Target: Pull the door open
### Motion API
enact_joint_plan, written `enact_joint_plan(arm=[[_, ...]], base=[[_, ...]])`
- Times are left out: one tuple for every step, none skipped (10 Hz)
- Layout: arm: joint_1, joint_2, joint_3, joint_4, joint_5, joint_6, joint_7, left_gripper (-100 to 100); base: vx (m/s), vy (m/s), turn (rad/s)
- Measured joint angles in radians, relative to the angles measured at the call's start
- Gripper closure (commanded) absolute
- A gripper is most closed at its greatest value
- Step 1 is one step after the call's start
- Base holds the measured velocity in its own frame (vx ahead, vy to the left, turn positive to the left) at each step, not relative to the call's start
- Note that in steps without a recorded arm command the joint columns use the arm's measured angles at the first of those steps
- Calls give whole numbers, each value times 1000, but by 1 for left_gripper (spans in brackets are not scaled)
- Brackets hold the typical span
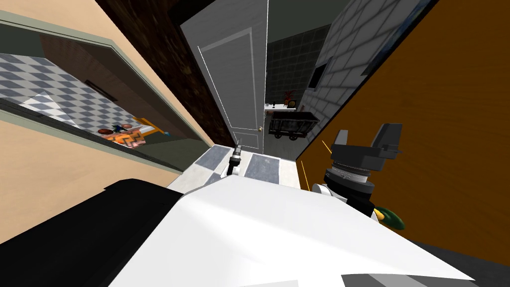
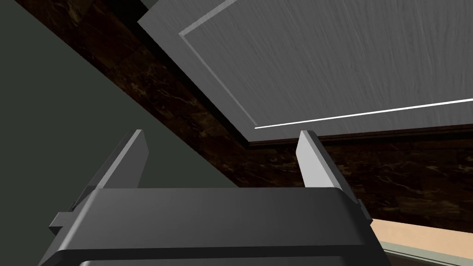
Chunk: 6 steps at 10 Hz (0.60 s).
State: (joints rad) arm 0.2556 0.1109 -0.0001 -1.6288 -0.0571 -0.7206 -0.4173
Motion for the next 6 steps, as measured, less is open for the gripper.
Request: enact_joint_plan(arm=[[-9,3,-2,26,-5,-5,-21,-100],[-15,9,-2,42,-9,-4,-40,-100],[-22,14,-3,68,-13,-8,-59,-100],[-29,17,-5,94,-18,-15,-80,-100],[-41,19,-6,119,-23,-17,-102,-100],[-52,23,-6,147,-27,-22,-123,-100]], base=[[96,-38,37],[93,-34,35],[100,-28,30],[94,-36,24],[93,-53,28],[102,-51,35]])
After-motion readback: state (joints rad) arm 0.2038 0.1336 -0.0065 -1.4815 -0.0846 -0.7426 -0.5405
